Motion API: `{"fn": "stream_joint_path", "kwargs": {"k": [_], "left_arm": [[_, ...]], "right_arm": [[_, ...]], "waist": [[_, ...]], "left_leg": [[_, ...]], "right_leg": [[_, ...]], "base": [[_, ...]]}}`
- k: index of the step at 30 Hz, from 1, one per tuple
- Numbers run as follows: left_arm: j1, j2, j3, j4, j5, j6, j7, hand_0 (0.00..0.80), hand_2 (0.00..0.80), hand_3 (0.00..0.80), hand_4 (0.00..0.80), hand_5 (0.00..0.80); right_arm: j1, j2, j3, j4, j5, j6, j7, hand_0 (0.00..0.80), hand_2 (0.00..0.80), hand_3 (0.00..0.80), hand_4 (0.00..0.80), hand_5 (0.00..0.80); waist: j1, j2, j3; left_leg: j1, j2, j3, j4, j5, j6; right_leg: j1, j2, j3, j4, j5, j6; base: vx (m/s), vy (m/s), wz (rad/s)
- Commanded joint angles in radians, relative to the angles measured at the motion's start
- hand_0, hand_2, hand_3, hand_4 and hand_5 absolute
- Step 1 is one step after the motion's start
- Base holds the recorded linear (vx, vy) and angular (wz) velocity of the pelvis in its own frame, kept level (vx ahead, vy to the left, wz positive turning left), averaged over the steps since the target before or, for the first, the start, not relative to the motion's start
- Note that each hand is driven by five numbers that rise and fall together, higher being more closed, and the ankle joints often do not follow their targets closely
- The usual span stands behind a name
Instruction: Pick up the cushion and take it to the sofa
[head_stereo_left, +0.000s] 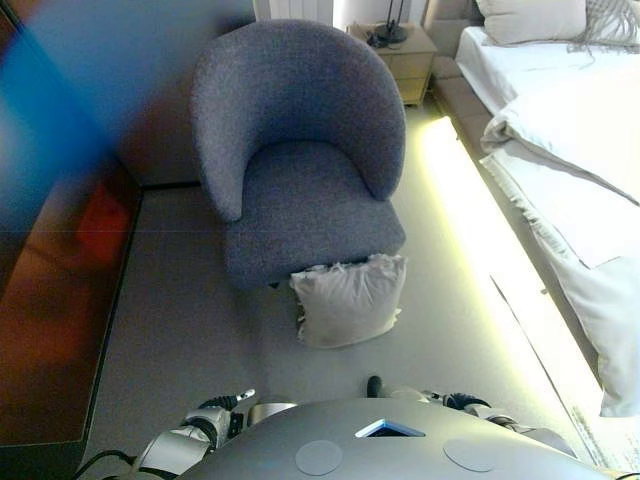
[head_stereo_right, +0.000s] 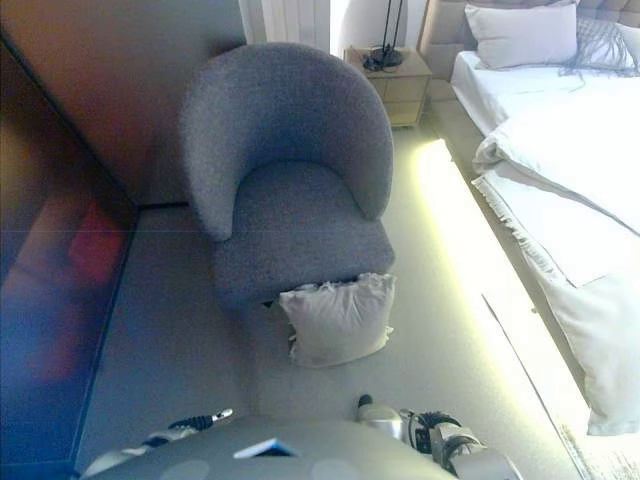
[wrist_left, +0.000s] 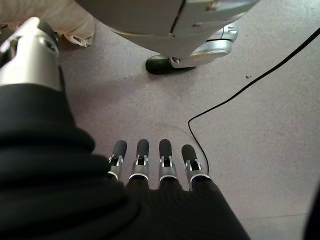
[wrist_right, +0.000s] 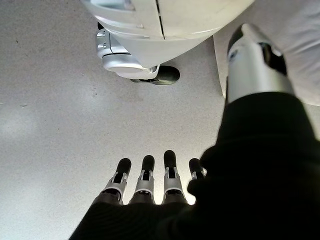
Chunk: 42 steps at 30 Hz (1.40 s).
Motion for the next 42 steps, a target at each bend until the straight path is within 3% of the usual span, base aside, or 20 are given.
{"fn": "stream_joint_path", "kwargs": {"k": [1, 7, 18, 27, 29, 31, 34, 36, 38, 40, 42], "left_arm": [[-0.065, -0.013, 0.036, 0.074, -0.036, 0.002, 0.017, 0.000, 0.000, 0.000, 0.000, 0.000], [-0.071, -0.014, 0.030, 0.070, -0.024, 0.033, -0.015, 0.000, 0.000, 0.000, 0.000, 0.000], [-0.074, -0.007, 0.009, 0.066, 0.008, 0.020, 0.011, 0.000, 0.000, 0.000, 0.000, 0.000], [-0.071, -0.005, 0.017, 0.061, 0.015, 0.023, 0.023, 0.000, 0.000, 0.000, 0.000, 0.000], [-0.074, -0.006, 0.023, 0.058, 0.019, 0.015, 0.030, 0.000, 0.000, 0.000, 0.000, 0.000], [-0.076, -0.008, 0.032, 0.056, 0.026, 0.001, 0.032, 0.000, 0.000, 0.000, 0.000, 0.000], [-0.067, -0.012, 0.039, 0.050, 0.005, -0.008, 0.032, 0.000, 0.000, 0.000, 0.000, 0.000], [-0.057, -0.012, 0.044, 0.045, -0.020, -0.008, 0.036, 0.000, 0.000, 0.000, 0.000, 0.000], [-0.042, -0.014, 0.055, 0.046, -0.029, -0.020, 0.041, 0.000, 0.000, 0.000, 0.000, 0.000], [-0.032, -0.015, 0.060, 0.047, -0.011, -0.022, 0.036, 0.000, 0.000, 0.000, 0.000, 0.000], [-0.022, -0.016, 0.052, 0.052, 0.005, -0.029, 0.024, 0.000, 0.000, 0.000, 0.000, 0.000]], "right_arm": [[-0.073, -0.004, 0.006, 0.071, -0.017, 0.003, -0.008, 0.000, 0.000, 0.000, 0.000, 0.000], [-0.071, -0.004, 0.008, 0.069, -0.038, -0.005, -0.020, 0.000, 0.000, 0.000, 0.000, 0.000], [-0.076, -0.007, 0.020, 0.068, -0.033, 0.002, -0.005, 0.000, 0.000, 0.000, 0.000, 0.000], [-0.076, -0.003, 0.030, 0.067, -0.030, 0.004, 0.012, 0.000, 0.000, 0.000, 0.000, 0.000], [-0.083, -0.003, 0.034, 0.062, -0.022, 0.007, 0.015, 0.000, 0.000, 0.000, 0.000, 0.000], [-0.098, -0.008, 0.034, 0.060, -0.014, 0.010, 0.014, 0.000, 0.000, 0.000, 0.000, 0.000], [-0.114, -0.020, 0.034, 0.047, -0.007, 0.026, 0.008, 0.000, 0.000, 0.000, 0.000, 0.000], [-0.117, -0.025, 0.034, 0.045, -0.001, 0.030, 0.017, 0.000, 0.000, 0.000, 0.000, 0.000], [-0.118, -0.028, 0.028, 0.050, -0.016, 0.029, 0.022, 0.000, 0.000, 0.000, 0.000, 0.000], [-0.117, -0.028, 0.024, 0.059, -0.023, 0.024, 0.020, 0.000, 0.000, 0.000, 0.000, 0.000], [-0.113, -0.029, 0.020, 0.067, -0.011, 0.021, 0.013, 0.000, 0.000, 0.000, 0.000, 0.000]], "waist": [[-0.020, -0.015, 0.053], [-0.023, -0.015, 0.054], [-0.025, -0.016, 0.053], [-0.024, -0.022, 0.061], [-0.023, -0.031, 0.071], [-0.023, -0.054, 0.088], [-0.010, -0.074, 0.128], [0.014, -0.066, 0.150], [0.042, -0.041, 0.162], [0.064, -0.019, 0.163], [0.096, -0.004, 0.158]], "left_leg": [[-0.062, -0.105, -0.013, 0.005, 0.030, 0.112], [-0.062, -0.106, -0.009, 0.005, 0.028, 0.114], [-0.057, -0.103, -0.008, 0.005, 0.027, 0.116], [-0.046, -0.074, -0.013, 0.010, 0.035, 0.105], [-0.058, -0.061, -0.009, 0.076, 0.027, 0.096], [-0.115, -0.050, 0.015, 0.241, -0.013, 0.097], [-0.264, -0.028, 0.016, 0.492, 0.047, 0.109], [-0.340, -0.044, -0.007, 0.514, 0.085, 0.109], [-0.379, -0.070, -0.030, 0.434, 0.136, 0.096], [-0.401, -0.072, -0.031, 0.309, 0.181, 0.081], [-0.424, -0.072, -0.062, 0.153, 0.266, 0.056]], "right_leg": [[0.044, 0.019, -0.046, 0.018, -0.029, -0.010], [0.041, 0.020, -0.046, 0.019, -0.029, -0.010], [0.048, 0.035, -0.044, 0.023, -0.039, -0.018], [0.053, 0.065, -0.032, 0.039, -0.060, -0.039], [0.042, 0.066, -0.030, 0.056, -0.060, -0.050], [0.024, 0.054, -0.037, 0.078, -0.058, -0.067], [0.018, 0.060, -0.010, 0.115, -0.059, -0.101], [0.039, 0.079, 0.020, 0.132, -0.078, -0.109], [0.076, 0.108, 0.057, 0.133, -0.106, -0.105], [0.123, 0.133, 0.087, 0.113, -0.129, -0.104], [0.196, 0.146, 0.131, 0.085, -0.159, -0.104]], "base": [[0.000, 0.000, 0.00], [0.000, 0.000, 0.00], [0.010, -0.021, 0.00], [0.043, -0.124, 0.00], [-0.017, -0.183, 0.00], [-0.040, -0.194, -0.03], [0.013, -0.200, -0.23], [0.145, -0.075, -0.41], [0.300, 0.015, -0.51], [0.390, 0.051, -0.94], [0.479, 0.082, -0.75]]}}
